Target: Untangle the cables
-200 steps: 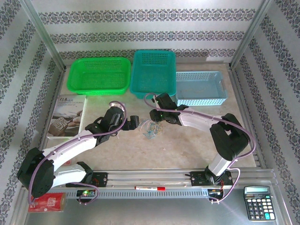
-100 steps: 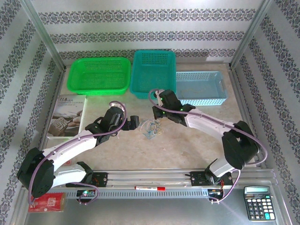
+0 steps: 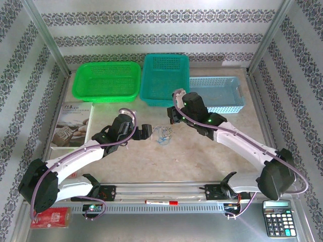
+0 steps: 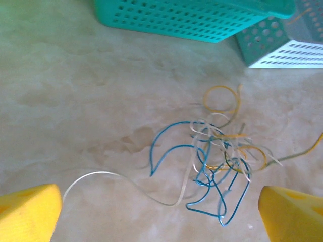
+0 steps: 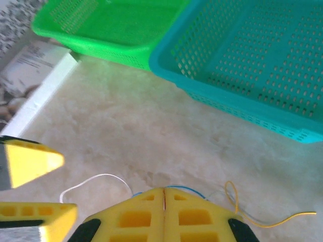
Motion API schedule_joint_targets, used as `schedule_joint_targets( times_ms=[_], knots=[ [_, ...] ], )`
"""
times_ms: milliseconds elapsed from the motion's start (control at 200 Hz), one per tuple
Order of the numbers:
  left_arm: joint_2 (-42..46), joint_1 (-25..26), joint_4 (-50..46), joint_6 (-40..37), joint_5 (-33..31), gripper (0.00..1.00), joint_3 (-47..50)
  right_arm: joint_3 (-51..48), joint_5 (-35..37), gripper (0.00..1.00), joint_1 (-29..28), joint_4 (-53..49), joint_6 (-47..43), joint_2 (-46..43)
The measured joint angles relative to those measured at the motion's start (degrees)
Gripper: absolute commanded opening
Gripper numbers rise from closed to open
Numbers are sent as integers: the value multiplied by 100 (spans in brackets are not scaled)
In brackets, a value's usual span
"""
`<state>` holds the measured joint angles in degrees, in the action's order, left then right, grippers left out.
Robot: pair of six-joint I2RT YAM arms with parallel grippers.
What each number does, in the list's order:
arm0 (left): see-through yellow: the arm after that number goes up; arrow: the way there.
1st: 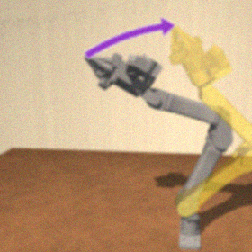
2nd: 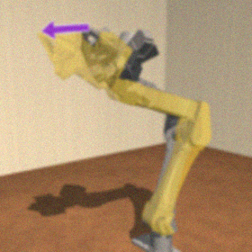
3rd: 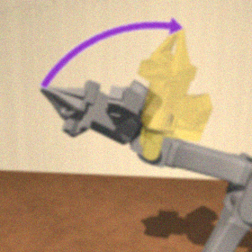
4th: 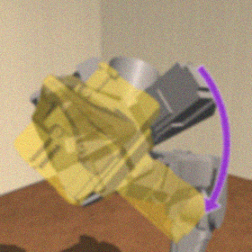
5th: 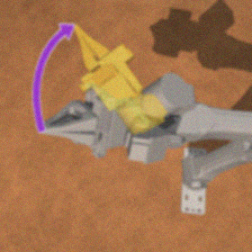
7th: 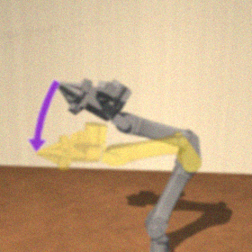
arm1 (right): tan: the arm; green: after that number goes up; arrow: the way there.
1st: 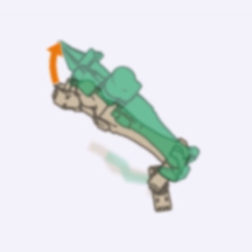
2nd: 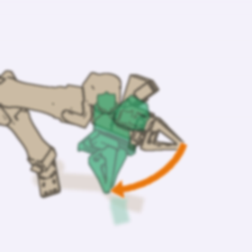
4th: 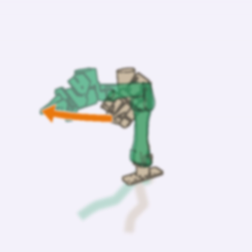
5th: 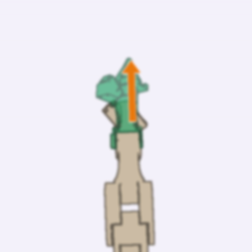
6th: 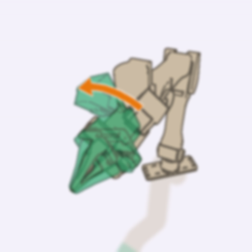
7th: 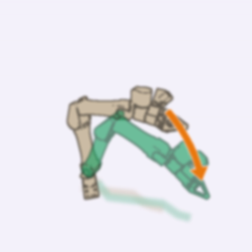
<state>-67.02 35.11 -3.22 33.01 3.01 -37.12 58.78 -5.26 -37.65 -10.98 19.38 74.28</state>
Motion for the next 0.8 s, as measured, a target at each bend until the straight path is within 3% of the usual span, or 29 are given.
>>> schedule_joint_targets(
  times_ms=[415,799],
  knots=[
    [-601,2,551,-70,802,100,-190,636,-223,0,-387,7,306,-356],
    [-586,179,1499,-385,1445,100,-107,678,-282,0,-426,4,345,-321]
  ],
)
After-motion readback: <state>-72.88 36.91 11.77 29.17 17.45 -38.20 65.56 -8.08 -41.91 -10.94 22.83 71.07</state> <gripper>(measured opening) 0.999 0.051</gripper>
